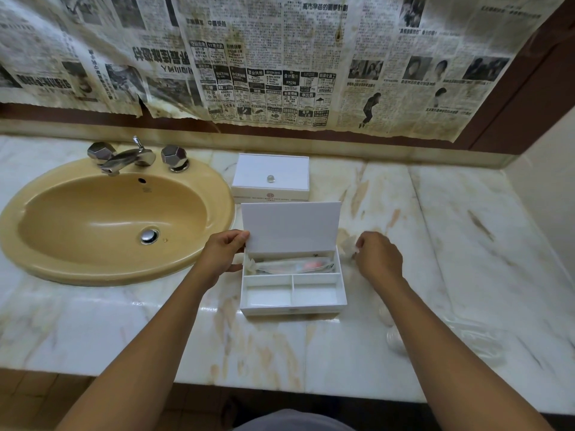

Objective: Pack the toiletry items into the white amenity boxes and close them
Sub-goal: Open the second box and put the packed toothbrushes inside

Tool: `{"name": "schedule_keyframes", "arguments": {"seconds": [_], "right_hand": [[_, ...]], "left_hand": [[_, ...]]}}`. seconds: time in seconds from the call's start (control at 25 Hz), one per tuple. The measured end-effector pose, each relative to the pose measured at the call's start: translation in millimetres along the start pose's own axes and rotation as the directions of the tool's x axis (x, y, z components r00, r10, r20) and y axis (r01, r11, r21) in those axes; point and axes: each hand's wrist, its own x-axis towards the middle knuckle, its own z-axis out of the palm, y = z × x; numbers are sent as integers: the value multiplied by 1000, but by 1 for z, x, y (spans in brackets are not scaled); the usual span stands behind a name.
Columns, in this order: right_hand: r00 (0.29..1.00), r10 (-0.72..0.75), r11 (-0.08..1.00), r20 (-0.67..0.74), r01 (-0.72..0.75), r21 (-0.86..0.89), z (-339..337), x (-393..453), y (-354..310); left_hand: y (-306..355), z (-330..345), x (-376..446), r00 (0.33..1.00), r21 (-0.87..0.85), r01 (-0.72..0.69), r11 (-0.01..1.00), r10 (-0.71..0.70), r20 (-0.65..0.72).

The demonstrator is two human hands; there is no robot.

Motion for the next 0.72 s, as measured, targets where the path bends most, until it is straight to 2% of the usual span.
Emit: {"name": "schedule_keyframes", "arguments": {"seconds": [0.16, 0.32, 0.48, 0.6, 0.72], "right_hand": [[983, -48, 990, -180, 71, 124, -33, 2, -21], [933, -64, 959, -354, 156, 237, -60, -4, -44], [871, -97, 860, -482, 317, 400, -89, -16, -71], [830, -232, 741, -507, 489, 461, -89, -27, -93], [828, -384, 686, -409, 552, 475, -63, -40, -110]], "left_hand": [[0, 0, 1, 1000, -1, -1, 1000, 1, 6], [1, 0, -1, 1000, 5, -6, 1000, 6, 2], [2, 0, -1, 1000, 1, -6, 1000, 6, 3], [0, -1, 0, 1000, 8, -6, 1000, 6, 10], [-1, -1, 0, 1000, 0, -3, 1000, 3, 8]]}}
